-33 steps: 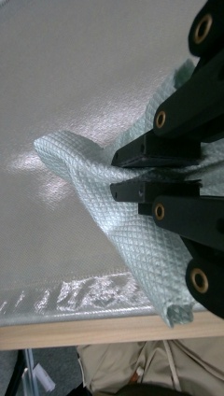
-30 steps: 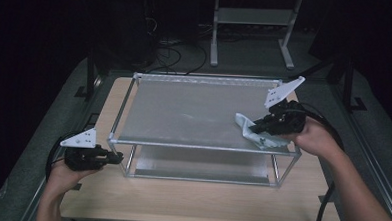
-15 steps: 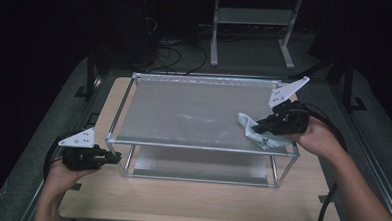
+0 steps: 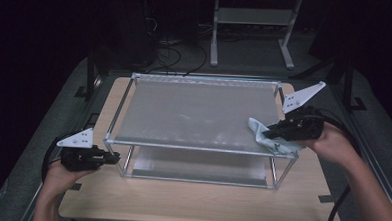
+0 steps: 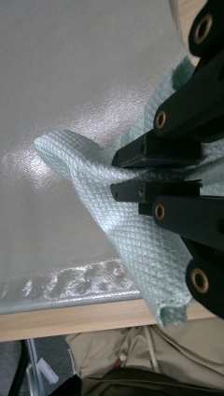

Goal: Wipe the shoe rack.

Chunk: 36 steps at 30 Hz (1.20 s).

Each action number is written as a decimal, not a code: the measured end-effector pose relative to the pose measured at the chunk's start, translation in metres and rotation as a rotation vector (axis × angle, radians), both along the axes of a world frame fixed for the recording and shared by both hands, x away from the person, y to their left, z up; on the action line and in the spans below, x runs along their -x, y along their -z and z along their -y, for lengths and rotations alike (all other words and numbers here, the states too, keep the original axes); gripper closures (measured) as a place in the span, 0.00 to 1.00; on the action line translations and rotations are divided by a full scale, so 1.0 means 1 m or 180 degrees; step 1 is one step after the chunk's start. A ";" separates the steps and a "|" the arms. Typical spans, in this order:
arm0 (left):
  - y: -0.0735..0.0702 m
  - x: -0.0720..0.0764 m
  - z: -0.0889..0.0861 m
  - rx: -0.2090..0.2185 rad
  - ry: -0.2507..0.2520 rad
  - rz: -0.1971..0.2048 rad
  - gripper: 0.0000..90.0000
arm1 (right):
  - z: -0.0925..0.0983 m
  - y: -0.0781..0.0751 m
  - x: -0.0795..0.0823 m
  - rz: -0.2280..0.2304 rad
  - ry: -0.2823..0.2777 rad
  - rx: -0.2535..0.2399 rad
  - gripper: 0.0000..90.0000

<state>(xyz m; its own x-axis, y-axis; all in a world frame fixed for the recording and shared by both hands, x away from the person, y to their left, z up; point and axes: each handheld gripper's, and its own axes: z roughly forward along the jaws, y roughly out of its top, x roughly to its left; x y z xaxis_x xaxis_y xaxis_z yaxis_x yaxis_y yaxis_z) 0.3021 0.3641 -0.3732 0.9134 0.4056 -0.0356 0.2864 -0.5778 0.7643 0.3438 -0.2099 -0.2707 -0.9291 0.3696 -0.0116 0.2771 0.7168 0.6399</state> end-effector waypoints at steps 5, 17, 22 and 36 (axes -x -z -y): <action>0.000 0.000 -0.002 0.0008 -0.0003 0.0000 0.90 | -0.021 -0.001 -0.003 -0.0020 -0.0197 -0.0050 0.92; 0.000 -0.002 -0.003 -0.0018 -0.0026 0.0005 0.90 | -0.039 -0.002 -0.010 -0.0034 -0.0275 0.0006 0.92; 0.000 -0.003 -0.003 -0.0004 -0.0019 0.0002 0.90 | -0.007 -0.004 -0.022 -0.0060 0.0064 0.0115 0.92; 0.000 -0.007 0.003 -0.0015 0.0035 0.0022 0.90 | -0.052 -0.002 -0.053 -0.0077 -0.0031 0.0124 0.92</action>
